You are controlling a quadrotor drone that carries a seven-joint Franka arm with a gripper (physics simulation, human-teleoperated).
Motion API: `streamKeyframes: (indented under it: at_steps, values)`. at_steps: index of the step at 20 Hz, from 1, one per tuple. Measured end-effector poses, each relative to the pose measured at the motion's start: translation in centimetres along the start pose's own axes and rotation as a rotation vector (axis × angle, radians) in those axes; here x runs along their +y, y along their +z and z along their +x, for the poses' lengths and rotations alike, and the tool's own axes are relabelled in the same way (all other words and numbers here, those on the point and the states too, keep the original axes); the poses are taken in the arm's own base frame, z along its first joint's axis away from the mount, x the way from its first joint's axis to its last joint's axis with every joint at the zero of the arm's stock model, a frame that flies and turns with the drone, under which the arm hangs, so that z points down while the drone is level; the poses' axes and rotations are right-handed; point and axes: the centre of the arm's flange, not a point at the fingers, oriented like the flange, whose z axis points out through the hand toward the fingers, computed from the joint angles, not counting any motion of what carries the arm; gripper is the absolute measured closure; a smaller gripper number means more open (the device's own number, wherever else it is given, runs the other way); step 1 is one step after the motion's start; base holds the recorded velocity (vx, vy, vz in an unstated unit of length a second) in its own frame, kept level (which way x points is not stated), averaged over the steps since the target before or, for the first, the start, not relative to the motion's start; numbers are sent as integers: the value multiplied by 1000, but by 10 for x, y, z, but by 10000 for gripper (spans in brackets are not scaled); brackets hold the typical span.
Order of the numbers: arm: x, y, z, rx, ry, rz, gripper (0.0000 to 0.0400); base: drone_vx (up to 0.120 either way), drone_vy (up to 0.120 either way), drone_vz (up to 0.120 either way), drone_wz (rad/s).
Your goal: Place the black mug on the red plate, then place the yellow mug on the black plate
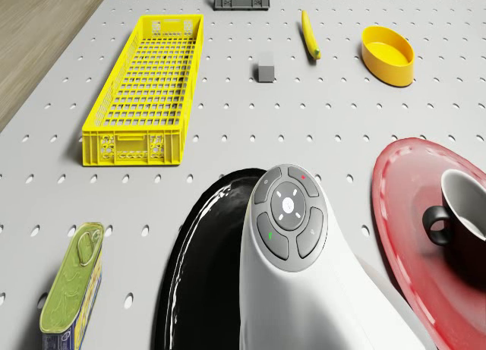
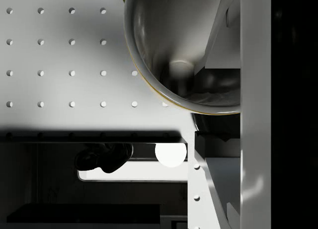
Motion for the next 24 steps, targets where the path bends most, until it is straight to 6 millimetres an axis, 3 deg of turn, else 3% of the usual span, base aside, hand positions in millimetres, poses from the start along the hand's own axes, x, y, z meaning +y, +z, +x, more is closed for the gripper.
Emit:
streamKeyframes:
  at_steps: [5,11,19,24]
  values:
    - [0,0,0,0,0,0,290,120,-32,0,0]
    - [0,0,0,0,0,0,290,120,0,-120,0]
    - [0,0,0,0,0,0,290,120,0,0,0]
    - [0,0,0,0,0,0,290,120,-72,0,0]
